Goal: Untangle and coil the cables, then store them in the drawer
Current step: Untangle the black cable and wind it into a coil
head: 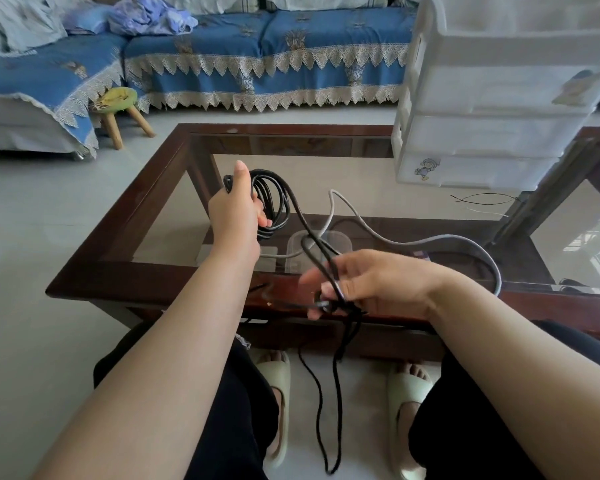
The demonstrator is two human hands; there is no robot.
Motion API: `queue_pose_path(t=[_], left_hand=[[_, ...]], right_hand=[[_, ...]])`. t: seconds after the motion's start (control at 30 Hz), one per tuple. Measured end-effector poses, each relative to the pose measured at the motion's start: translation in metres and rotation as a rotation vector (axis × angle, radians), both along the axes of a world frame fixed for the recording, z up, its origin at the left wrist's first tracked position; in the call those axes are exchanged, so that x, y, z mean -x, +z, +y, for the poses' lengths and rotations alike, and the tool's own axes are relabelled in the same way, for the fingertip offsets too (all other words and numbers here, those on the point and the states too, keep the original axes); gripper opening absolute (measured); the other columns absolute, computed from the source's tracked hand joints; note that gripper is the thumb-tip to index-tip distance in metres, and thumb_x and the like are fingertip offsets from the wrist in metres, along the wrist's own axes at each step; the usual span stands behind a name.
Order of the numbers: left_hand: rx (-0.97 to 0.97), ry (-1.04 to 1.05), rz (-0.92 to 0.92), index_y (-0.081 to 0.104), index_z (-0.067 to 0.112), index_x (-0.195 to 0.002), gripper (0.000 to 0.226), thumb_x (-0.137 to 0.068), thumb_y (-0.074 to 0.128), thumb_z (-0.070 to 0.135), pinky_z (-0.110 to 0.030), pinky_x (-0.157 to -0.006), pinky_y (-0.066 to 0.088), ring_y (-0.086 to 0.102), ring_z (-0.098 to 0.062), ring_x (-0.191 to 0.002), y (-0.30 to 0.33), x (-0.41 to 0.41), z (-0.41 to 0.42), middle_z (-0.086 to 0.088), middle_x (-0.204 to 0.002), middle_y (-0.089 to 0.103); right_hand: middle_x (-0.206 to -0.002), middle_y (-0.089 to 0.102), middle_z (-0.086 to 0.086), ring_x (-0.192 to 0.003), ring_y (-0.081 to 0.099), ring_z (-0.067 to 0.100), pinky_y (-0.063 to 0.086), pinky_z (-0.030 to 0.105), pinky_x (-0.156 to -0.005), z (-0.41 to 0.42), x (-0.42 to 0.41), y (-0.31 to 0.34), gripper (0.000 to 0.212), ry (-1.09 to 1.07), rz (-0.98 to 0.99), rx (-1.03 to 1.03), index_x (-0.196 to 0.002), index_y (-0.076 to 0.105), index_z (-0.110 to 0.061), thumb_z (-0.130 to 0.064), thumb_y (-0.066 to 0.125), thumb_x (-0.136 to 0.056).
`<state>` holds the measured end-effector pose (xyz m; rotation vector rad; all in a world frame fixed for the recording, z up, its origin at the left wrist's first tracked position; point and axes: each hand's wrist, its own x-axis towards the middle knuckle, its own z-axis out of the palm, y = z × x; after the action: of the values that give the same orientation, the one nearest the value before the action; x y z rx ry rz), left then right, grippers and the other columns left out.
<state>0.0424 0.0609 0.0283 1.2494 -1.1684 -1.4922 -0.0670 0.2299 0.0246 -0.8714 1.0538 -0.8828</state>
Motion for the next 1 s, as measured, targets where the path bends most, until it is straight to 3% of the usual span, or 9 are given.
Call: queue_pose_path(t=[0.07,0.17,0.27,0.37,0.43,0.57,0.67,0.77,1.0], left_hand=[[0.002,-0.002,-0.004,0.047,0.014,-0.066,0.051,-0.094,0.049,0.057,-0.027,-0.055,0.043,0.040,-0.011,-0.038,0.000,0.000,0.002,0.005,-0.042,0.041],[-0.004,0.012,0.016,0.048,0.015,-0.066,0.051,-0.094,0.048,0.057,-0.029,-0.059,0.045,0.040,-0.011,-0.040,0.001,-0.003,0.000,0.005,-0.044,0.041],[-0.025,0.015,0.036,0.048,0.015,-0.067,0.051,-0.094,0.048,0.058,-0.032,-0.065,0.049,0.040,-0.012,-0.041,0.001,-0.006,-0.004,0.004,-0.046,0.040],[-0.069,0.017,0.042,0.049,0.015,-0.069,0.051,-0.093,0.047,0.059,-0.033,-0.068,0.048,0.038,-0.011,-0.038,0.001,-0.009,-0.004,0.004,-0.046,0.038],[-0.091,0.002,0.037,0.048,0.015,-0.069,0.050,-0.094,0.047,0.058,-0.032,-0.066,0.048,0.038,-0.010,-0.039,0.002,-0.010,-0.004,0.004,-0.046,0.038],[-0.112,-0.026,0.049,0.048,0.015,-0.066,0.049,-0.094,0.049,0.056,-0.029,-0.059,0.046,0.037,-0.012,-0.043,0.000,-0.010,-0.003,0.003,-0.047,0.039],[-0.120,-0.042,0.068,0.048,0.016,-0.065,0.050,-0.093,0.050,0.056,-0.029,-0.056,0.045,0.037,-0.012,-0.042,0.001,-0.007,-0.002,0.004,-0.045,0.038],[-0.181,-0.026,0.073,0.049,0.018,-0.067,0.051,-0.090,0.048,0.063,-0.033,-0.062,0.044,0.038,-0.010,-0.039,0.003,-0.009,-0.007,0.007,-0.042,0.038],[-0.169,0.052,0.192,0.052,0.018,-0.076,0.047,-0.091,0.048,0.062,-0.026,-0.055,0.042,0.037,-0.009,-0.039,0.005,-0.016,-0.011,0.007,-0.045,0.039]], right_hand=[[-0.084,0.065,0.004,-0.080,0.063,0.011,0.048,0.024,-0.079,0.000,-0.004,0.001,0.034,0.177,0.117,0.032,-0.117,0.057,-0.004,-0.006,0.059,-0.083],[-0.080,0.059,-0.004,-0.073,0.056,0.007,0.049,0.021,-0.073,-0.002,-0.009,0.004,0.027,0.207,0.252,0.049,-0.104,0.063,-0.012,-0.005,0.066,-0.078],[-0.069,0.053,-0.003,-0.063,0.050,0.010,0.042,0.022,-0.062,0.003,-0.015,0.007,0.022,0.079,0.562,0.090,-0.082,0.060,-0.021,-0.015,0.080,-0.075],[-0.069,0.057,0.007,-0.061,0.058,0.019,0.042,0.018,-0.057,0.004,-0.026,0.012,0.025,-0.155,0.793,0.137,-0.084,0.054,-0.009,-0.018,0.076,-0.079],[-0.070,0.064,0.005,-0.056,0.063,0.013,0.043,0.015,-0.045,0.002,-0.029,0.011,0.007,-0.267,0.797,0.157,-0.087,0.052,-0.006,-0.004,0.059,-0.087],[-0.061,0.066,-0.006,-0.043,0.056,0.000,0.047,0.019,-0.044,0.000,-0.028,0.005,0.024,-0.314,0.812,0.137,-0.102,0.057,-0.011,0.001,0.042,-0.088],[-0.060,0.059,-0.014,-0.052,0.053,-0.003,0.041,0.013,-0.055,0.001,-0.025,0.001,0.004,-0.373,0.878,0.235,-0.092,0.057,-0.016,-0.015,0.060,-0.090],[-0.063,0.054,-0.018,-0.060,0.051,-0.011,0.037,0.005,-0.059,0.003,-0.026,0.000,0.018,-0.541,0.877,0.293,-0.079,0.052,-0.026,-0.036,0.066,-0.087],[-0.063,0.037,-0.006,-0.054,0.034,0.004,0.030,0.018,-0.050,0.003,-0.021,-0.010,0.041,-0.883,0.768,0.196,-0.073,0.042,-0.012,-0.048,0.051,-0.091]])
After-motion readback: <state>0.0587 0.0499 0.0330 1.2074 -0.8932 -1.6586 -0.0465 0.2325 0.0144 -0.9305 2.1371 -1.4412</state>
